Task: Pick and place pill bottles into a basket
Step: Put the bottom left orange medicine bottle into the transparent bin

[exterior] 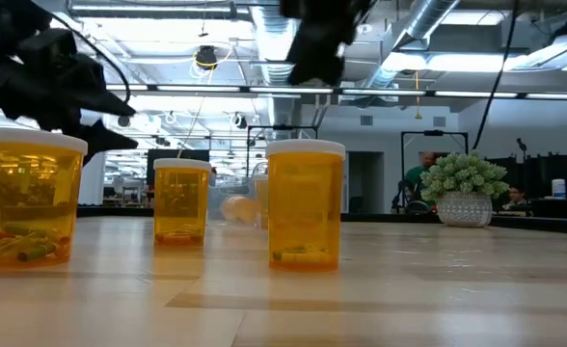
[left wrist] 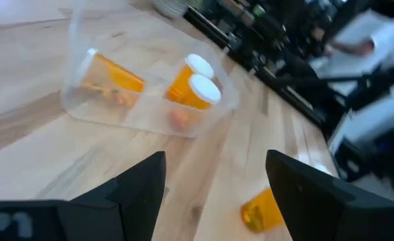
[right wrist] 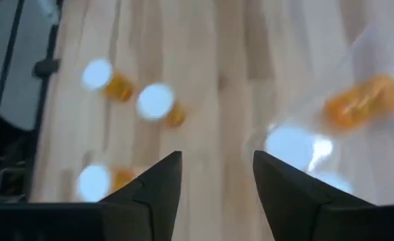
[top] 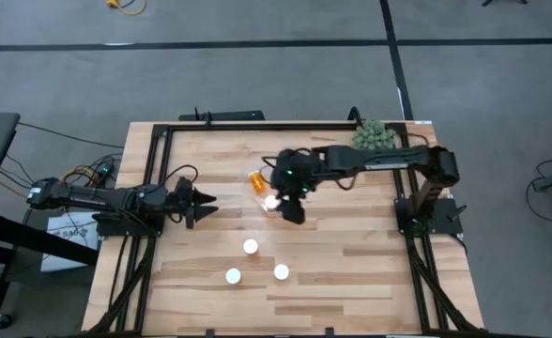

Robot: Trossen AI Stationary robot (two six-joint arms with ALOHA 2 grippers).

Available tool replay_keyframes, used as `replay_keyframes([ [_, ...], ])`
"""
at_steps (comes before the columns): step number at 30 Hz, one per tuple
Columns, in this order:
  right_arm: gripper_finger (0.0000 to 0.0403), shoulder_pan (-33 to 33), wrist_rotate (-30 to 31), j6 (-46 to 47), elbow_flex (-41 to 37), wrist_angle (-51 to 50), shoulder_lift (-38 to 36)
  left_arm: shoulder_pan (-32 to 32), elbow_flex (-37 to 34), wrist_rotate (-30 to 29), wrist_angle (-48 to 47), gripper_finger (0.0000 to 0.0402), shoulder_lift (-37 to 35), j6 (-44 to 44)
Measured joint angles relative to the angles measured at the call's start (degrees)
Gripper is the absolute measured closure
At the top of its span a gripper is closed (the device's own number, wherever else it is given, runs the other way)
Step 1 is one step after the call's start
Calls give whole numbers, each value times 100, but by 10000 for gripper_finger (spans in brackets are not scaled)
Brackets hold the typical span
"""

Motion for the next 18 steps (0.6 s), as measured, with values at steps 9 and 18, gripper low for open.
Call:
replay_keyframes([
  [9, 240, 882, 1035, 805, -4, -2604, -336, -338, 1272, 68, -827, 155, 448, 1731],
  [18, 248, 2014, 2788, 1950, -4, -2900, -336, -430, 1764, -79, -478, 155, 1007, 3441],
])
